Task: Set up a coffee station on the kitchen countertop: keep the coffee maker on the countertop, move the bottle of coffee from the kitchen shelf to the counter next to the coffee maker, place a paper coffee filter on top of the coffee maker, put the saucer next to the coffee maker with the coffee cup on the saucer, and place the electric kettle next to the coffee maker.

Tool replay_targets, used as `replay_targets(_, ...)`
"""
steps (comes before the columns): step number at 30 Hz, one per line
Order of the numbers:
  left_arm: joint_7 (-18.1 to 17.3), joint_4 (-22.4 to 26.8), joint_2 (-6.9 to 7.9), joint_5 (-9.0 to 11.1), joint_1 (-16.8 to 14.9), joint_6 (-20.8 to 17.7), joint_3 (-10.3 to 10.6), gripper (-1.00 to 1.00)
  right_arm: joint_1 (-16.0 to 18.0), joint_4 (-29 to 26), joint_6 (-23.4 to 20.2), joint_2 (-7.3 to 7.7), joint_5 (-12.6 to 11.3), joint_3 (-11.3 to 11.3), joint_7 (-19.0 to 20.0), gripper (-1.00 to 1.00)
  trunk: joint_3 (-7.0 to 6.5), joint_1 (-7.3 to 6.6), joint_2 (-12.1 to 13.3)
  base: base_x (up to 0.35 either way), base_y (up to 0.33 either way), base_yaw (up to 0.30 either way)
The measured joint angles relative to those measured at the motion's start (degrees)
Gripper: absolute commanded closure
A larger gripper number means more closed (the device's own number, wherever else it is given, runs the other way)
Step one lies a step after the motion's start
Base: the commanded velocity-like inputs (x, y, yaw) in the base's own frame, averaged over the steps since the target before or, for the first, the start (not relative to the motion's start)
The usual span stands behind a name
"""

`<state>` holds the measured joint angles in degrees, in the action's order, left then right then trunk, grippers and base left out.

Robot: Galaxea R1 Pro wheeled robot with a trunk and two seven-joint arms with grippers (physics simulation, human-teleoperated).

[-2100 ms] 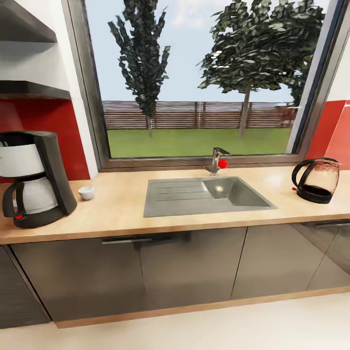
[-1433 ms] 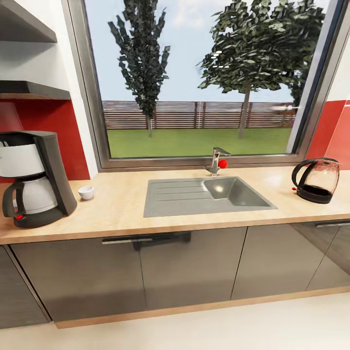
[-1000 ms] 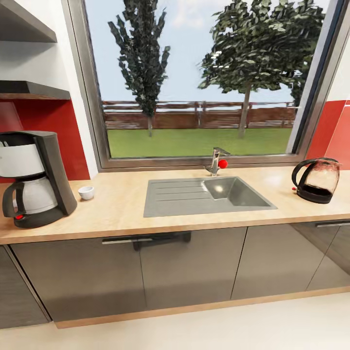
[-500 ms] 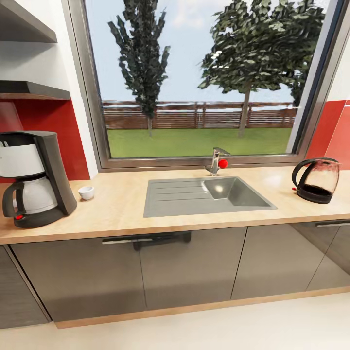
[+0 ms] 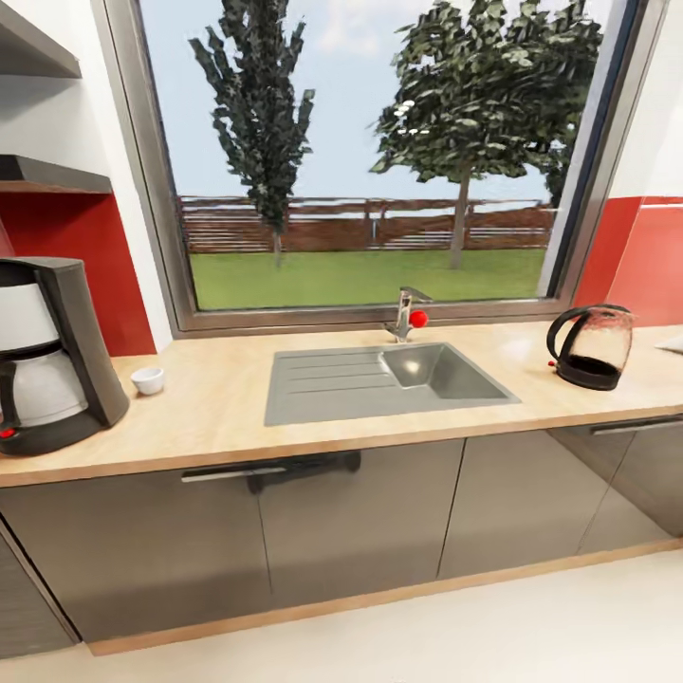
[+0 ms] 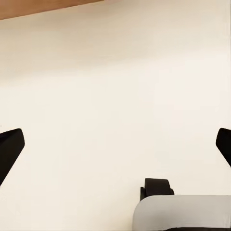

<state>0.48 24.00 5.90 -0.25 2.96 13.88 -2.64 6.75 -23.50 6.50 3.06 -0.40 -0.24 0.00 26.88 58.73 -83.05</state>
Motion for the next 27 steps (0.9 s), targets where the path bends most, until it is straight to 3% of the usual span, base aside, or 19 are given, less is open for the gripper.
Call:
replay_targets(18, 0.0, 0.0, 0.0, 0.1, 0.0, 1.3, -0.2, -1.0, 0.0, 0.3, 0.0, -0.07, 0.1, 0.0, 0.0, -1.0, 0.0, 0.0, 0.0, 0.0, 0.0, -0.244)
replay_targets(27, 0.0, 0.0, 0.0, 0.1, 0.0, 1.3, -0.1, -1.0, 0.0, 0.3, 0.1, -0.07, 0.1, 0.0, -0.1, -1.0, 0.0, -0.02, 0.0, 0.154, -0.123, -0.096)
